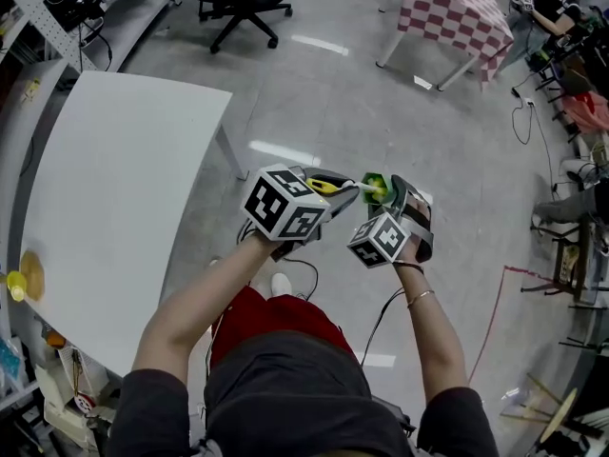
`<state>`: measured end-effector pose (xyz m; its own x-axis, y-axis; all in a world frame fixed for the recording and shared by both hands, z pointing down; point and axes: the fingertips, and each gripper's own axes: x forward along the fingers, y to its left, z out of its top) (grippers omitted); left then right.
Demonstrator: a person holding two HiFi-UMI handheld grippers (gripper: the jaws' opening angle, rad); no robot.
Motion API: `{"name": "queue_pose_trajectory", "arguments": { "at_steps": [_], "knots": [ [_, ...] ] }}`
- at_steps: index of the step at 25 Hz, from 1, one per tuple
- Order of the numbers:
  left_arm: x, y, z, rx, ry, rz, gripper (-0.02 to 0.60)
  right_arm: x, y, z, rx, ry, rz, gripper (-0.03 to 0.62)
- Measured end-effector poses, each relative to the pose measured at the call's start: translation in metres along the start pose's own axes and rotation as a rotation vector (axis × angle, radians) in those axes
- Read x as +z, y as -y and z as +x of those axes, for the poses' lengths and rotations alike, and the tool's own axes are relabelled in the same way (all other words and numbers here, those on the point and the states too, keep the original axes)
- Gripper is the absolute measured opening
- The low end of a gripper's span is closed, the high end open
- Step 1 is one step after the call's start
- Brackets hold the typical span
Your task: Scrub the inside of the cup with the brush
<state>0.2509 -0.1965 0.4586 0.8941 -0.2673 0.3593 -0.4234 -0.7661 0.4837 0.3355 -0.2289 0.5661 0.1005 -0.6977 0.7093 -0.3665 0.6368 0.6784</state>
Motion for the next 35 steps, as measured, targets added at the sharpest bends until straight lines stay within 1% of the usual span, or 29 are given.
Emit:
{"name": "queue_pose_trajectory", "arguments": {
  "at_steps": [2, 4, 6, 8, 9, 10, 11, 12, 13, 14, 15, 18, 20, 21, 22, 23, 24, 25, 27, 30, 32, 35],
  "knots": [
    [-0.001, 0.006, -0.001, -0.022, -0.040, 0.174, 0.046, 0.002, -0.002, -0.003, 0.047, 0.016, 0.026, 0.308],
    [-0.002, 0.013, -0.001, -0.051, -0.085, 0.375, 0.046, 0.005, -0.004, -0.007, 0.091, 0.035, 0.040, 0.308],
    [-0.005, 0.023, -0.001, -0.090, -0.141, 0.602, 0.046, 0.006, -0.007, -0.011, 0.126, 0.057, 0.022, 0.308],
    [-0.009, 0.033, -0.002, -0.129, -0.206, 0.840, 0.046, 0.007, -0.011, -0.013, 0.140, 0.084, 0.000, 0.308],
    [-0.011, 0.036, -0.003, -0.140, -0.232, 0.935, 0.046, 0.007, -0.011, -0.013, 0.137, 0.098, -0.004, 0.308],
    [-0.012, 0.038, -0.003, -0.144, -0.248, 0.993, 0.046, 0.007, -0.011, -0.011, 0.126, 0.110, -0.001, 0.308],
    [-0.011, 0.039, -0.002, -0.137, -0.251, 0.999, 0.046, 0.006, -0.010, -0.009, 0.111, 0.116, 0.010, 0.308],
    [-0.008, 0.038, -0.001, -0.121, -0.239, 0.948, 0.046, 0.006, -0.009, -0.008, 0.093, 0.115, 0.028, 0.308],
    [-0.005, 0.034, 0.000, -0.101, -0.214, 0.847, 0.046, 0.005, -0.006, -0.007, 0.076, 0.107, 0.047, 0.308],
    [-0.001, 0.030, 0.001, -0.079, -0.179, 0.710, 0.046, 0.004, -0.003, -0.006, 0.058, 0.095, 0.062, 0.308],
    [0.003, 0.024, 0.002, -0.059, -0.137, 0.551, 0.046, 0.003, 0.000, -0.006, 0.038, 0.079, 0.070, 0.308],
    [0.011, 0.004, 0.002, -0.012, -0.006, 0.028, 0.046, 0.000, 0.010, -0.004, -0.019, 0.038, 0.072, 0.308],
    [0.011, -0.009, 0.000, -0.001, 0.079, -0.292, 0.046, -0.001, 0.013, -0.002, -0.058, 0.015, 0.042, 0.308],
    [0.011, -0.013, -0.001, -0.004, 0.118, -0.419, 0.047, -0.002, 0.014, -0.001, -0.082, 0.006, 0.016, 0.308],
    [0.011, -0.016, -0.001, -0.008, 0.145, -0.503, 0.048, -0.003, 0.014, 0.000, -0.095, -0.002, -0.004, 0.308],
    [0.010, -0.016, -0.002, -0.010, 0.156, -0.531, 0.048, -0.002, 0.012, 0.000, -0.089, -0.010, -0.011, 0.308],
    [0.009, -0.014, -0.003, -0.007, 0.147, -0.496, 0.048, -0.002, 0.010, -0.001, -0.069, -0.017, -0.010, 0.308],
    [0.007, -0.010, -0.003, -0.002, 0.122, -0.407, 0.048, 0.000, 0.007, -0.003, -0.045, -0.018, -0.004, 0.308],
    [0.005, 0.000, -0.004, 0.003, 0.049, -0.143, 0.046, 0.003, 0.005, -0.006, -0.008, -0.001, 0.009, 0.308],
    [0.002, 0.016, -0.004, -0.021, -0.064, 0.249, 0.046, 0.007, 0.000, -0.009, 0.067, 0.037, 0.031, 0.308],
    [-0.003, 0.026, -0.005, -0.054, -0.136, 0.504, 0.046, 0.009, -0.007, -0.008, 0.125, 0.069, 0.036, 0.308],
    [-0.015, 0.040, -0.012, -0.113, -0.242, 0.924, 0.046, 0.014, -0.016, -0.012, 0.169, 0.124, 0.009, 0.308]
  ]
}}
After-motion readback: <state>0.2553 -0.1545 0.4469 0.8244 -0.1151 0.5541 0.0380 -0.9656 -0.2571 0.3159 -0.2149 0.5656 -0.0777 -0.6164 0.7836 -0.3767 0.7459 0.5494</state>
